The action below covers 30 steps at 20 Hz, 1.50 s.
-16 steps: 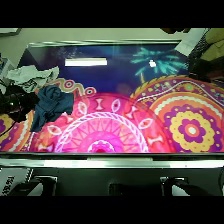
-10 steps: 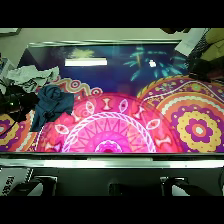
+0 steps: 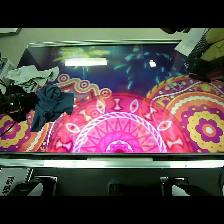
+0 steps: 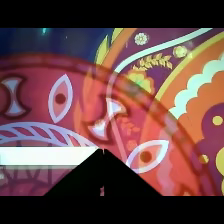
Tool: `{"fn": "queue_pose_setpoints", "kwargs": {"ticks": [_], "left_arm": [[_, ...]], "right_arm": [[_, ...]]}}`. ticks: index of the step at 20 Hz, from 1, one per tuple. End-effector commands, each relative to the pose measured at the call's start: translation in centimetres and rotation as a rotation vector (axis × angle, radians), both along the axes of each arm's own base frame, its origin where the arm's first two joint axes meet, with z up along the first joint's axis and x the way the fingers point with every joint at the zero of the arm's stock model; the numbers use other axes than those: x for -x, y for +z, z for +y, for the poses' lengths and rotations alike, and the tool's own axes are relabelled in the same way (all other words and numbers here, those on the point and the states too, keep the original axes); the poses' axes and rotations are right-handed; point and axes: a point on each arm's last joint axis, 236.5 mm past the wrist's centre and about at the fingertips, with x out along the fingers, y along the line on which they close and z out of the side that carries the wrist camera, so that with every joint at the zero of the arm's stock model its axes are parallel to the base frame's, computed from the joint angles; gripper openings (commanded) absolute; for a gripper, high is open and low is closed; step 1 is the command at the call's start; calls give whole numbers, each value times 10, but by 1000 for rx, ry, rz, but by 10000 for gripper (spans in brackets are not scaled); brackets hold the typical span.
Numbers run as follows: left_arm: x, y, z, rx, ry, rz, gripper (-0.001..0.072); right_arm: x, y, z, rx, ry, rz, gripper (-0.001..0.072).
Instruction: Fold the clothes and pants, and hang the long-sleeved shirts on hangers.
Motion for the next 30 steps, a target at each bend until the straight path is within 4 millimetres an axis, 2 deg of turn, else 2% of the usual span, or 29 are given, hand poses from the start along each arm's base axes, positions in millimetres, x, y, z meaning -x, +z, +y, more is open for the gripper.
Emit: {"fn": "queue_pose_setpoints", "kwargs": {"ticks": [1,6,11,12,13,14,16,17,18,21,25,28,29,30], "left_arm": [[0,1,0,0,0,-2,17],[0,1,0,0,0,-2,17],[0,0,0,0,0,-1,19],[0,0,0,1,1,1,122],[1,-2,2,7,22,13,491],[2,-7,13,8,93,40,720],[9,-29,58,-23,322,143,720],[11,-45,77,-58,374,201,720],[8,-61,86,-60,394,246,720],[-13,-123,104,-85,415,367,720],[-45,-192,111,-92,412,409,720],[-56,-222,113,-89,415,422,720],[-56,-226,112,-89,414,434,602],[-55,-227,111,-83,415,439,361]], "right_arm": [[0,0,0,0,0,-2,34],[-27,20,-4,7,-22,-141,34],[-39,32,-6,7,-32,-210,34],[-40,33,-6,6,-32,-216,34],[-39,33,-6,5,-32,-217,34],[-39,33,-5,4,-32,-216,34],[-37,30,-5,3,-30,-201,38],[-34,27,-5,0,-32,-182,38],[-28,22,-4,-9,-40,-151,41],[-12,9,-2,-12,-33,-61,155],[-3,3,-1,-12,-27,-15,153],[0,1,-1,-11,-25,0,153],[0,1,-1,-12,-25,0,153],[0,1,-1,-14,-27,0,153]]}}
